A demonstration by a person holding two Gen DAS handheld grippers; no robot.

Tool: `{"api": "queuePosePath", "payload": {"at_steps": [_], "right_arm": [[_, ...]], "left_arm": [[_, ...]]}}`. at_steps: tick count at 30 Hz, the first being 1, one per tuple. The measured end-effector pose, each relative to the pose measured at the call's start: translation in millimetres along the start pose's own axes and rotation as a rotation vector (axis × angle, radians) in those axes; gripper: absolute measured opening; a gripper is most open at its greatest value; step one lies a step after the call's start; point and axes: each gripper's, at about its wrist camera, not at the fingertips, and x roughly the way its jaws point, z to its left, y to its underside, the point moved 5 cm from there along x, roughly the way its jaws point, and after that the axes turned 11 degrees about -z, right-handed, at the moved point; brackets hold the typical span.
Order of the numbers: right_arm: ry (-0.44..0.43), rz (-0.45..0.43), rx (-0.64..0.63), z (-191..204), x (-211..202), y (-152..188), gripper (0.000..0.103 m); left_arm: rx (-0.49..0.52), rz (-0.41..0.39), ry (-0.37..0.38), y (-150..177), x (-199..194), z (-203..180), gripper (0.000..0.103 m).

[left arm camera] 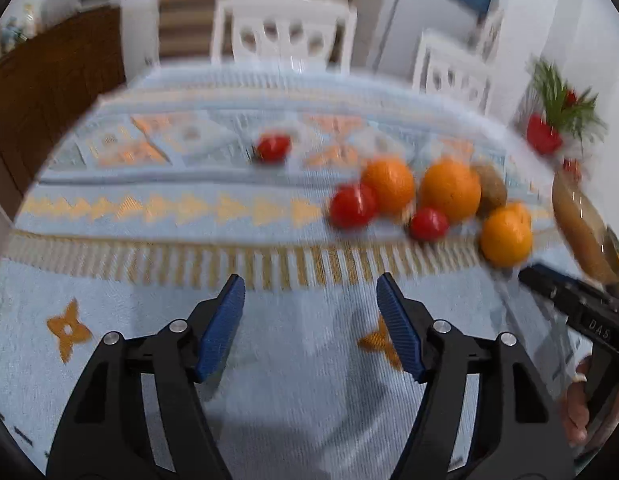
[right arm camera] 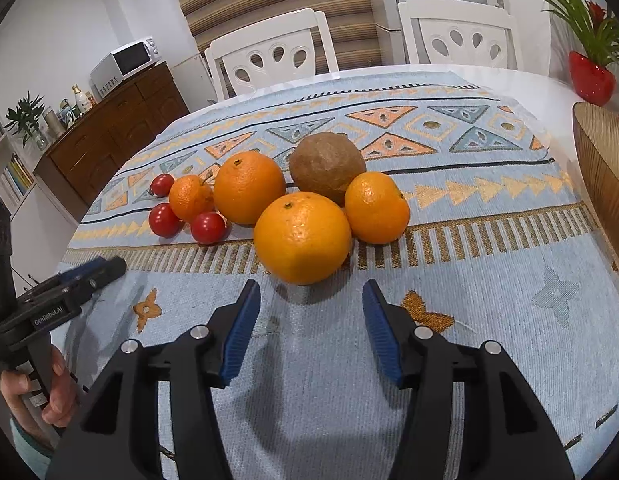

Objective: Organize fruits
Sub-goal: 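Lower the right tool around a large orange while the left tool approaches a tomato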

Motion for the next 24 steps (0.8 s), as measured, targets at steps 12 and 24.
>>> {"api": "queuePosePath", "payload": {"at_steps": [12,24], "right_arm": [[-0.024,0.084,-0.140,79,26,-10,0.036],[0.044,-0.036,-0.031,22,0,-27,0.057]], "left_arm": [[0.094,0.002,0.141,-45,18,-23,0.054],[0.092,-0.002,0.090,-41,62,-23,0.034]]}}
